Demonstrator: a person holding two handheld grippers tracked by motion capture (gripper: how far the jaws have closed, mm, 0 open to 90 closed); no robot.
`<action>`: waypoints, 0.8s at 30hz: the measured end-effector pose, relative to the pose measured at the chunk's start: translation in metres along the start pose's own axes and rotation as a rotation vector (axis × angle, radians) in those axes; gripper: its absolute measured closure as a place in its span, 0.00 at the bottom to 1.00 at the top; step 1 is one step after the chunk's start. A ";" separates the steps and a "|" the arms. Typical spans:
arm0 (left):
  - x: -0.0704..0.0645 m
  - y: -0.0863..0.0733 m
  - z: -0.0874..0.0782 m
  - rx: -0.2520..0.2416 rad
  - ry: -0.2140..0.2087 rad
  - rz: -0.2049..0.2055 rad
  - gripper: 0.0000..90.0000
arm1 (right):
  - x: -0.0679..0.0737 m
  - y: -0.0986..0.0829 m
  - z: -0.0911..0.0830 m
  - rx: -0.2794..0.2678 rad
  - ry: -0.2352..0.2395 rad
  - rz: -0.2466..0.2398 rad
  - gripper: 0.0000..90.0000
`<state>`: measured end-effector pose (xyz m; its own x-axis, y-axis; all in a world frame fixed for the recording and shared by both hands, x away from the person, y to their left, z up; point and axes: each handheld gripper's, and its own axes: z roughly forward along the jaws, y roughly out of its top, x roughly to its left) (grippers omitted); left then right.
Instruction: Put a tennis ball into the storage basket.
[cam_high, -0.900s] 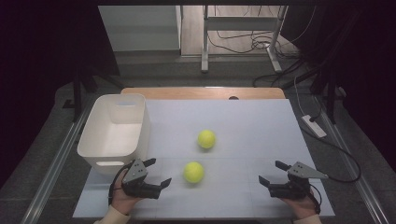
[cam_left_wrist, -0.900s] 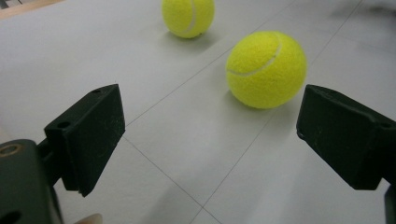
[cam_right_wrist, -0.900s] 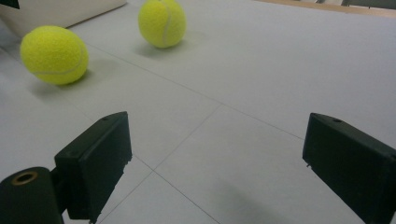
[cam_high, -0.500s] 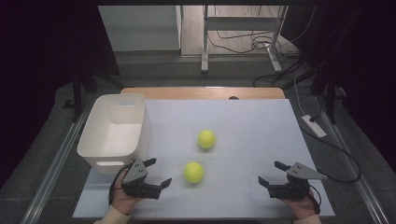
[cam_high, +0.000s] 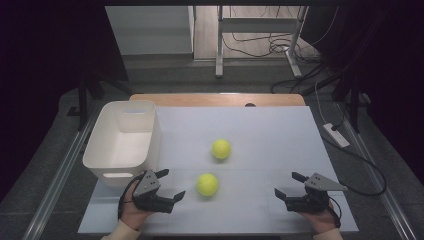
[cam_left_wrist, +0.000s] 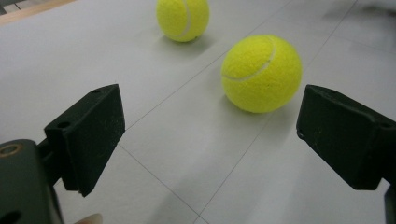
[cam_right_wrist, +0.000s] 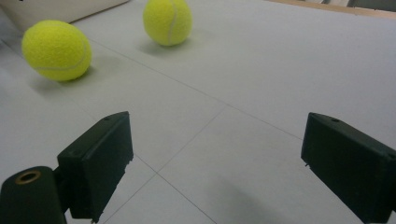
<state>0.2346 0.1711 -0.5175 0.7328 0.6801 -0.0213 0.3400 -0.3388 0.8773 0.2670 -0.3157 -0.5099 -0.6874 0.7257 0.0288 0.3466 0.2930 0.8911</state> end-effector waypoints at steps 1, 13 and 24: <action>0.001 0.000 0.000 -0.002 -0.003 -0.004 0.10 | 0.000 0.000 0.000 -0.002 0.000 0.002 0.10; 0.000 0.004 0.000 -0.001 -0.010 -0.017 0.10 | 0.002 0.001 0.001 -0.001 -0.003 -0.001 0.10; -0.004 0.015 0.002 0.008 -0.015 -0.020 0.10 | 0.001 0.000 0.001 -0.002 -0.008 -0.002 0.10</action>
<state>0.2377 0.1620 -0.5051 0.7343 0.6773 -0.0461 0.3593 -0.3300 0.8729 0.2673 -0.3143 -0.5100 -0.6828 0.7302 0.0233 0.3441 0.2933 0.8920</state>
